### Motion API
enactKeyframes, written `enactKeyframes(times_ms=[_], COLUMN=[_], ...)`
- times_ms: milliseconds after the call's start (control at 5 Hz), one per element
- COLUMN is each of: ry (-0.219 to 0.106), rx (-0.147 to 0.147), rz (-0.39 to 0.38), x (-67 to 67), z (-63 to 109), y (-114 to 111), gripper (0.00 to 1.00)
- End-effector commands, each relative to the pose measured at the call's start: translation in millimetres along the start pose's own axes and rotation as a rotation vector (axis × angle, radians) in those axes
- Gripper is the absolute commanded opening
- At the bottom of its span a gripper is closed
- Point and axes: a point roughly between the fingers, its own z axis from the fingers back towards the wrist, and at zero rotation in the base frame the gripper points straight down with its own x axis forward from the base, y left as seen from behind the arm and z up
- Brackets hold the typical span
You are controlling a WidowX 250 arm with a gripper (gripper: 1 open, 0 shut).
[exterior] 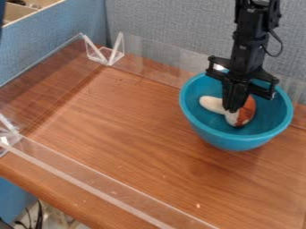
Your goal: Remove the mushroom from inside the blue bowl and put it on the table
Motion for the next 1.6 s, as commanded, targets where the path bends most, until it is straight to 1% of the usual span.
enactKeyframes(times_ms=[0,400,800,1000,1200,1400], ry=[-0.111,-0.132,-0.150,-0.162,-0.145,-0.125], rx=[0.000,-0.002,-0.004,-0.007,-0.011,-0.011], rz=[0.004,0.002,0.006,0.019,0.015,0.010], x=[3.3,-0.9,-4.6,-8.2,-7.7,-7.7], z=[42.5,57.1,67.6,75.2,63.7,50.6], y=[5.7,11.2,17.9,26.2,25.0,21.8], gripper=[0.00,0.00,0.00,0.00,1.00,1.00])
